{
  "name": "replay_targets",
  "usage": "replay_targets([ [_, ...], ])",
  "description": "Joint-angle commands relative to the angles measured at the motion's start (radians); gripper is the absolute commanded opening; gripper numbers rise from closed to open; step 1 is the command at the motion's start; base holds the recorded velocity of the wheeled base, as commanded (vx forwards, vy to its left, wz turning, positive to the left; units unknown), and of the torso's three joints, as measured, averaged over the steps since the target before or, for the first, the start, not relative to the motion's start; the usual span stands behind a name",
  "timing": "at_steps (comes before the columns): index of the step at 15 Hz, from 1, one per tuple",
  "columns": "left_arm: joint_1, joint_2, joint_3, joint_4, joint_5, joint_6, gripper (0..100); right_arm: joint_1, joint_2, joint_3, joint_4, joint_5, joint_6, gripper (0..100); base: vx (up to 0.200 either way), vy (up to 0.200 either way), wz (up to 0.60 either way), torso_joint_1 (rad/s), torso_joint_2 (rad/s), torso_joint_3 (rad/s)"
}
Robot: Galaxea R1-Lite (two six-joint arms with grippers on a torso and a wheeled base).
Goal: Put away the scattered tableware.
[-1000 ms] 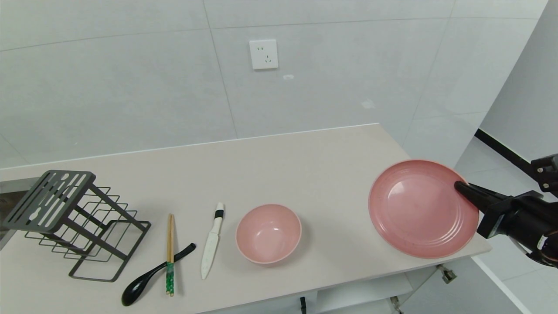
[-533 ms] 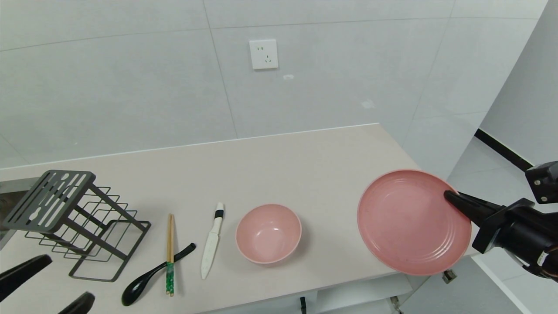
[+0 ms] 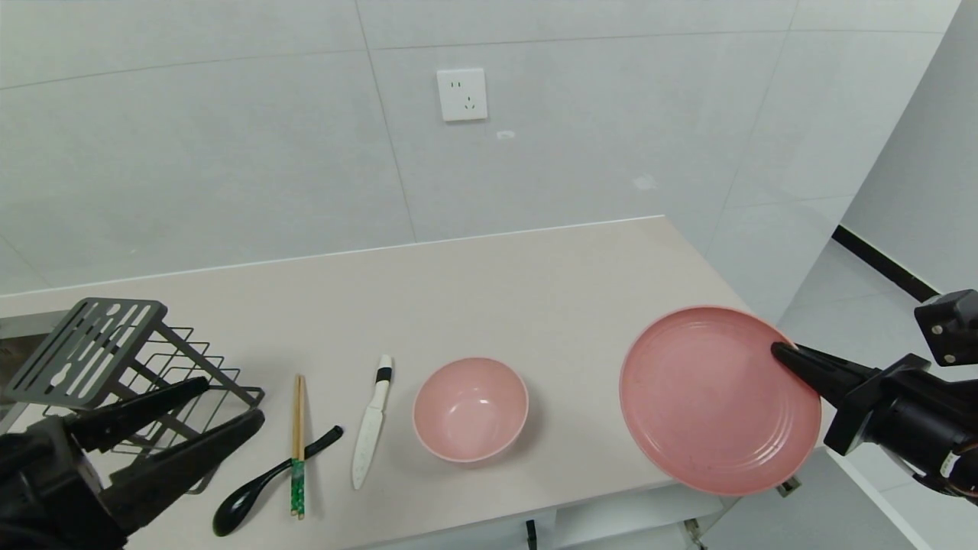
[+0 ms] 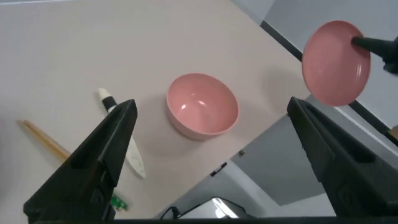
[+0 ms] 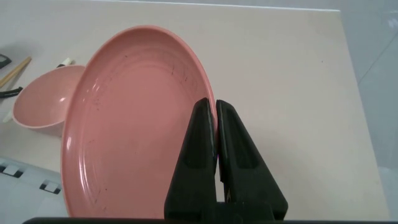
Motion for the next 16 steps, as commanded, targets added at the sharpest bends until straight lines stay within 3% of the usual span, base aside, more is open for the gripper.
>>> replay_targets([
  [1, -0.008, 0.189, -0.018, -0.098, -0.002, 0.005, 100, -0.004, -0.01, -0.005, -0.001, 0.0, 0.0, 0, 0.0, 0.0, 0.0, 0.0, 0.0, 0.0],
  [3, -0.031, 0.312, -0.071, -0.134, -0.007, 0.098, 100, -0.006, -0.006, -0.005, -0.001, 0.0, 0.0, 0, 0.0, 0.0, 0.0, 0.0, 0.0, 0.0],
  [5, -0.032, 0.433, -0.129, -0.136, -0.005, 0.155, 100, -0.006, -0.011, -0.008, -0.001, 0.0, 0.0, 0, 0.0, 0.0, 0.0, 0.0, 0.0, 0.0],
  [8, -0.048, 0.461, -0.14, -0.131, 0.006, 0.161, 100, -0.007, -0.019, -0.01, -0.001, 0.0, 0.0, 0, 0.0, 0.0, 0.0, 0.0, 0.0, 0.0],
  [10, -0.121, 0.469, -0.142, -0.119, 0.067, 0.131, 100, -0.007, -0.014, -0.01, -0.001, 0.0, 0.0, 0, 0.0, 0.0, 0.0, 0.0, 0.0, 0.0],
  [13, -0.239, 0.59, -0.185, -0.122, 0.125, 0.025, 100, -0.009, -0.013, -0.002, -0.001, 0.0, 0.0, 0, 0.0, 0.0, 0.0, 0.0, 0.0, 0.0],
  [16, -0.31, 0.666, -0.208, -0.127, 0.228, -0.027, 100, -0.009, -0.013, -0.002, -0.001, 0.002, -0.002, 0, 0.0, 0.0, 0.0, 0.0, 0.0, 0.0],
])
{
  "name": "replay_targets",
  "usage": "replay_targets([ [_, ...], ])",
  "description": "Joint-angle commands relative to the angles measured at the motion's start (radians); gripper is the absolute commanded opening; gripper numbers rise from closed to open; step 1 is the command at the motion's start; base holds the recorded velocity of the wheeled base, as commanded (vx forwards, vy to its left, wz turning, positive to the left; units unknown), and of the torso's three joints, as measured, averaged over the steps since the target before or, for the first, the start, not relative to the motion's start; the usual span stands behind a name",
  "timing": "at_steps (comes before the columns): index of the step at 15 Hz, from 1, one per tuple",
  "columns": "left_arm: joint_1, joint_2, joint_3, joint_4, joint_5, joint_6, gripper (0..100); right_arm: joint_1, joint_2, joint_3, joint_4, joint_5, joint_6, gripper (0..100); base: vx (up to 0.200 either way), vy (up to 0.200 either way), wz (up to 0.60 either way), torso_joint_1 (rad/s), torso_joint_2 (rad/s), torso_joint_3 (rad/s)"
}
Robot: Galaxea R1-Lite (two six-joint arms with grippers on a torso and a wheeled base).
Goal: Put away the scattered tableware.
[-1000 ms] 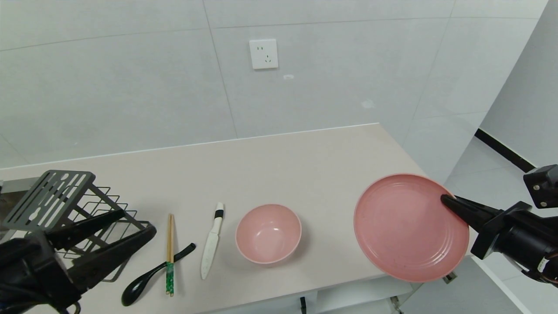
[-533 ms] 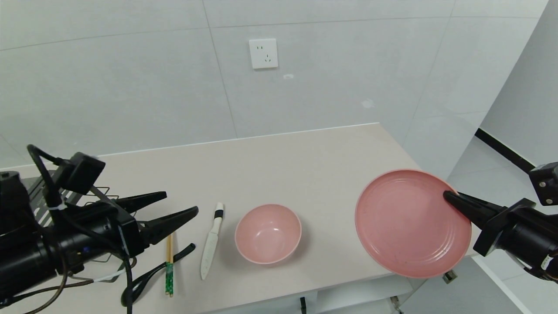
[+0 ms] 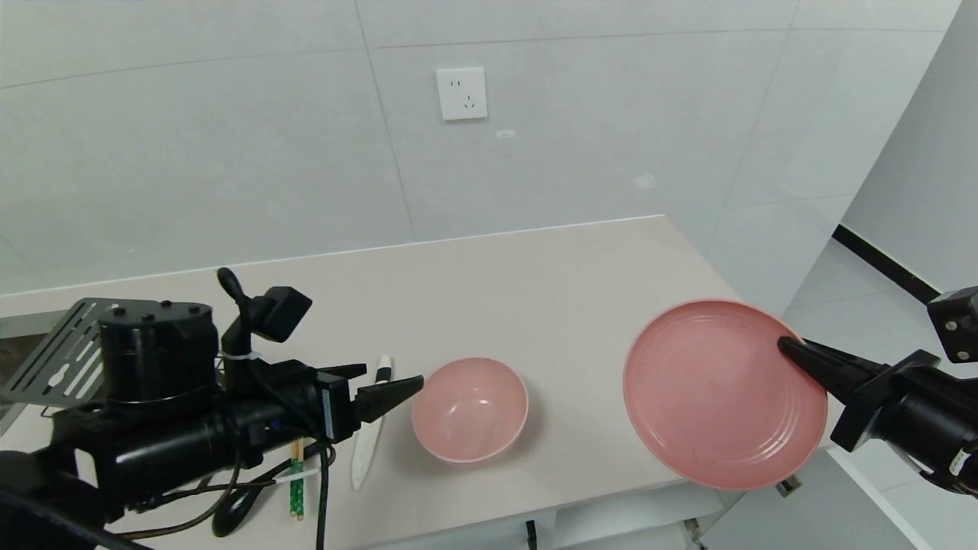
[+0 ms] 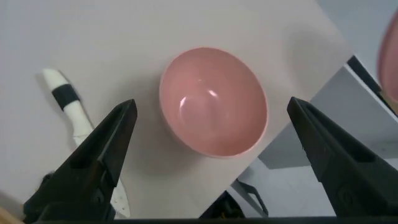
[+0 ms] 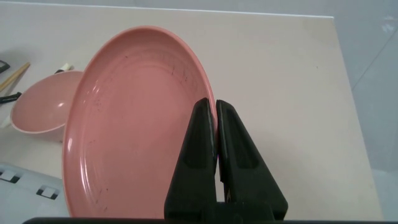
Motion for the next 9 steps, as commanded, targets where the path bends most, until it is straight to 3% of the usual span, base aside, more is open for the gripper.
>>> replay_targets([
  [1, -0.048, 0.068, -0.015, 0.003, 0.056, -0.026, 100, 0.001, 0.003, 0.0, 0.0, 0.005, -0.001, 0, 0.0, 0.0, 0.0, 0.0, 0.0, 0.0],
  [4, -0.078, 0.145, -0.053, -0.003, 0.179, -0.026, 100, -0.001, 0.004, 0.0, 0.0, 0.01, -0.006, 0, 0.0, 0.0, 0.0, 0.0, 0.0, 0.0],
  [9, -0.129, 0.281, -0.061, -0.004, 0.239, -0.029, 100, -0.034, 0.01, 0.0, 0.0, 0.02, -0.007, 0, 0.0, 0.0, 0.0, 0.0, 0.0, 0.0],
])
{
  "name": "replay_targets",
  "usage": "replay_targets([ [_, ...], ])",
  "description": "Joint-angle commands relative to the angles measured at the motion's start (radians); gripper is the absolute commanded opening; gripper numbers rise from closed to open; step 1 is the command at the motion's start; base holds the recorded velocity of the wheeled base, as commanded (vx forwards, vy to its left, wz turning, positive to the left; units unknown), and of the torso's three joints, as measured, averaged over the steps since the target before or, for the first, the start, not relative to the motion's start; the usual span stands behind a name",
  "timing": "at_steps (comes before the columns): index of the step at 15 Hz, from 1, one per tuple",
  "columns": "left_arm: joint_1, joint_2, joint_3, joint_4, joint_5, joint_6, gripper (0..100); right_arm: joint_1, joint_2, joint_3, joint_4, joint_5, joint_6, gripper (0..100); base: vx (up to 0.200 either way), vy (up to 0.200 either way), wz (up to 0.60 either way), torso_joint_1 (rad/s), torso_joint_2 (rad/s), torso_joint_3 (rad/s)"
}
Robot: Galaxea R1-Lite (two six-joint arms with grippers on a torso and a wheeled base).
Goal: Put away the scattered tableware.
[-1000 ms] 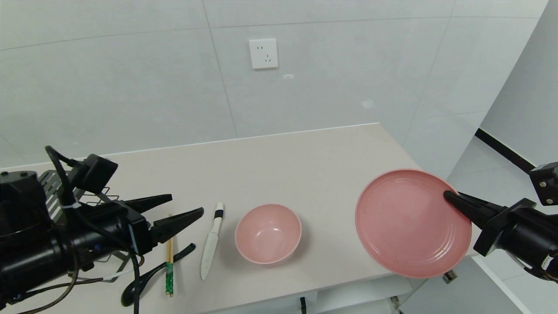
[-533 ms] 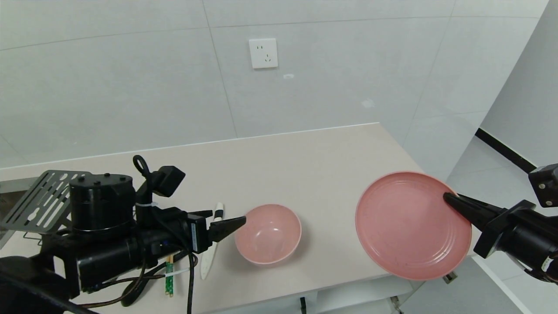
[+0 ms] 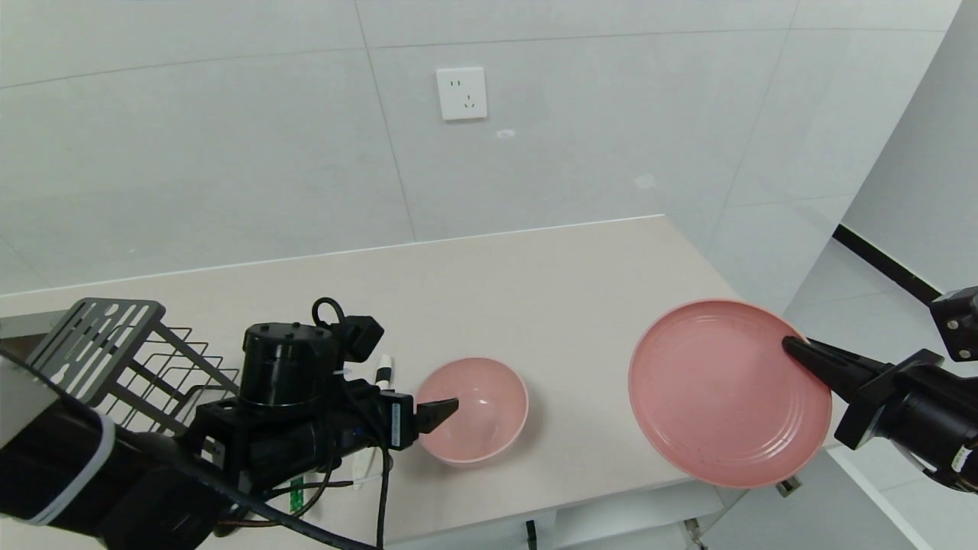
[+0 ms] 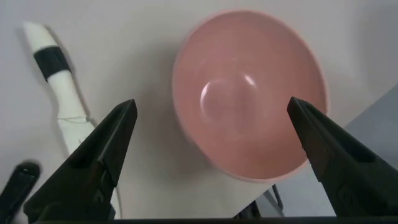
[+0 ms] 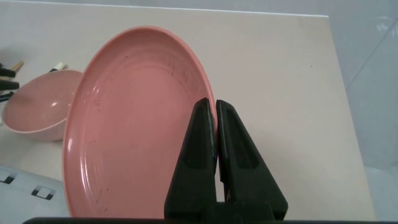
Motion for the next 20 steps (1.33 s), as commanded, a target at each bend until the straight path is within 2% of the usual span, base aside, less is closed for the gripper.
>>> replay_targets([
  [1, -0.01, 0.062, 0.011, 0.0, 0.005, -0.002, 100, -0.003, 0.009, 0.0, -0.001, 0.001, -0.001, 0, 0.0, 0.0, 0.0, 0.0, 0.0, 0.0],
  [5, -0.009, 0.083, 0.004, -0.002, -0.001, -0.007, 100, -0.003, 0.012, 0.0, -0.001, 0.001, -0.008, 0, 0.0, 0.0, 0.0, 0.0, 0.0, 0.0],
  [8, -0.009, 0.135, 0.0, -0.08, -0.003, -0.008, 100, -0.004, 0.011, 0.0, -0.001, 0.001, -0.008, 0, 0.0, 0.0, 0.0, 0.0, 0.0, 0.0],
  [10, -0.009, 0.189, -0.008, -0.17, -0.001, -0.031, 100, -0.004, 0.012, 0.0, -0.001, 0.001, -0.008, 0, 0.0, 0.0, 0.0, 0.0, 0.0, 0.0],
  [14, -0.009, 0.2, 0.02, -0.192, -0.001, -0.031, 100, -0.004, 0.012, 0.0, -0.001, 0.001, -0.008, 0, 0.0, 0.0, 0.0, 0.0, 0.0, 0.0],
  [15, -0.009, 0.192, 0.046, -0.192, -0.003, -0.03, 0, -0.004, 0.012, 0.0, -0.001, 0.001, -0.008, 0, 0.0, 0.0, 0.0, 0.0, 0.0, 0.0],
  [17, -0.009, 0.192, 0.063, -0.203, -0.006, -0.027, 0, -0.004, 0.011, 0.0, -0.001, 0.001, -0.008, 0, 0.0, 0.0, 0.0, 0.0, 0.0, 0.0],
  [20, -0.009, 0.143, 0.067, -0.299, -0.006, -0.025, 0, -0.004, 0.011, 0.0, -0.002, 0.001, -0.008, 0, 0.0, 0.0, 0.0, 0.0, 0.0, 0.0],
])
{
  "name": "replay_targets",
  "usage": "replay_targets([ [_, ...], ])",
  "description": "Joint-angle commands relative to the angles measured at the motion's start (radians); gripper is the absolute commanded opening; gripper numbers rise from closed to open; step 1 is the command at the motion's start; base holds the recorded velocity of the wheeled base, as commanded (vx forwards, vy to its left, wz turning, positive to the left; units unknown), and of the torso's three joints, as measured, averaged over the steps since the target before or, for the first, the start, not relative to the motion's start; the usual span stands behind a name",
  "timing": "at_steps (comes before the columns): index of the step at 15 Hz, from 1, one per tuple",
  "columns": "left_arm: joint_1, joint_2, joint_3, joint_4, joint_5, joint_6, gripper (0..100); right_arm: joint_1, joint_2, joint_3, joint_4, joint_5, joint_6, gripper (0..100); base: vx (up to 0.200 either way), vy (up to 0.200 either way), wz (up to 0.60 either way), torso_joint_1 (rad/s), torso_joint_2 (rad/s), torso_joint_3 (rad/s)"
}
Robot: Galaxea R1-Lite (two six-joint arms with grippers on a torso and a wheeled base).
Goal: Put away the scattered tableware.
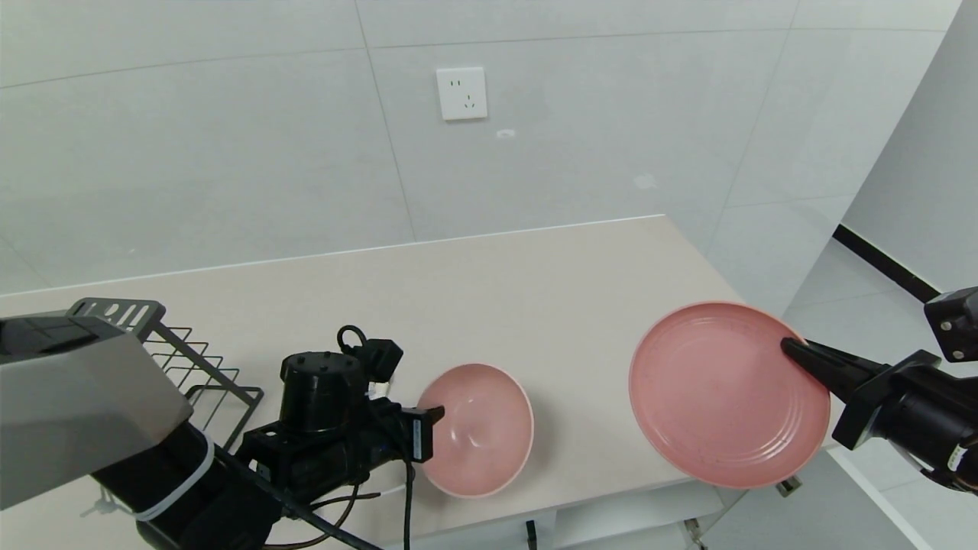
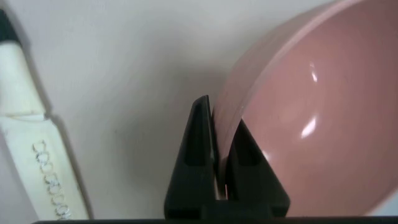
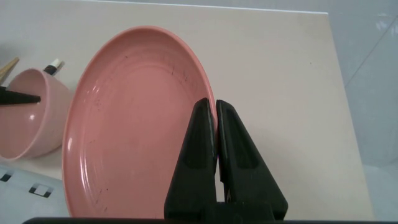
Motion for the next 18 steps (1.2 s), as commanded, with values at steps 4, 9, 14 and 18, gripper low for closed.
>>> replay_targets([
  [4, 0.003, -0.207, 0.021, -0.039, 0.0, 0.004, 0, 0.0, 0.0, 0.0, -0.001, 0.001, -0.002, 0, 0.0, 0.0, 0.0, 0.0, 0.0, 0.0],
  [9, 0.003, -0.442, 0.213, -0.052, 0.0, 0.065, 0, -0.04, -0.007, 0.0, -0.003, 0.001, -0.005, 0, 0.0, 0.0, 0.0, 0.0, 0.0, 0.0],
  [14, 0.036, -0.6, 0.296, -0.082, -0.002, 0.072, 0, -0.061, -0.038, 0.001, -0.003, 0.001, 0.0, 0, 0.0, 0.0, 0.0, 0.0, 0.0, 0.0],
  [18, 0.041, -0.565, 0.308, -0.163, -0.041, 0.073, 0, -0.084, -0.087, 0.003, -0.003, 0.001, 0.003, 0, 0.0, 0.0, 0.0, 0.0, 0.0, 0.0],
])
